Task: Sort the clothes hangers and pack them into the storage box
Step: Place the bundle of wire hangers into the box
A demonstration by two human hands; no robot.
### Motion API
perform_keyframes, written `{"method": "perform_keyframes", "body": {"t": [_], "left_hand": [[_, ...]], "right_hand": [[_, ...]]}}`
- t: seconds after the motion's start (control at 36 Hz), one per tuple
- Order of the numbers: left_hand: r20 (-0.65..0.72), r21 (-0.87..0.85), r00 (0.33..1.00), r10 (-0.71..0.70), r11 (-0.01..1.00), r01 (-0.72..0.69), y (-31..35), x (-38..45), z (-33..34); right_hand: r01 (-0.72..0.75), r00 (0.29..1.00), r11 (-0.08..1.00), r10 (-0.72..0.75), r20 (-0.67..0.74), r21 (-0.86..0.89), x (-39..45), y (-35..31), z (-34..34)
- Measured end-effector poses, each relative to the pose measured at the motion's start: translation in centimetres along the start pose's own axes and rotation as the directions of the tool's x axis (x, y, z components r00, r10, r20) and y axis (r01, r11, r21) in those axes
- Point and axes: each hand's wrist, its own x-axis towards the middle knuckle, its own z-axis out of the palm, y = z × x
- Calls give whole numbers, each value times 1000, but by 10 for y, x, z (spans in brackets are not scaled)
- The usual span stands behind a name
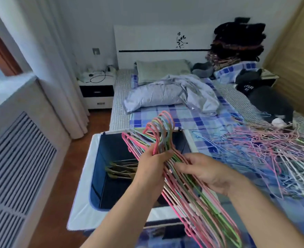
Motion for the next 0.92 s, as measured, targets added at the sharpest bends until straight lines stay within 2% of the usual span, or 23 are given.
{"method": "perform_keyframes", "body": {"t": [0.11, 0.19, 0.31, 0.5, 0.83, 0.92], "left_hand": [[22, -68, 1000, -21, 997, 22, 10, 19, -15], [27, -91, 999, -23, 996, 25, 15, 34, -22], [24, -90, 999, -35, 995, 37, 23, 42, -28], [48, -34, 999, -16, 999, 17, 42, 54, -30], [-127, -45, 991, 42, 998, -48, 62, 60, -26], [-160, -84, 984, 79, 992, -94, 65, 57, -24]], "right_hand": [[-32, 998, 997, 28, -52, -70, 29, -6, 0], [-52, 998, 998, 51, -29, -40, 47, -13, 2], [-43, 998, 999, 42, -44, -19, 60, -16, 2], [19, 1000, 995, -19, -7, -97, 77, -30, -5], [130, 991, 973, -123, 51, -191, 96, -47, -2], [139, 990, 982, -135, 40, -130, 102, -48, -10]]}}
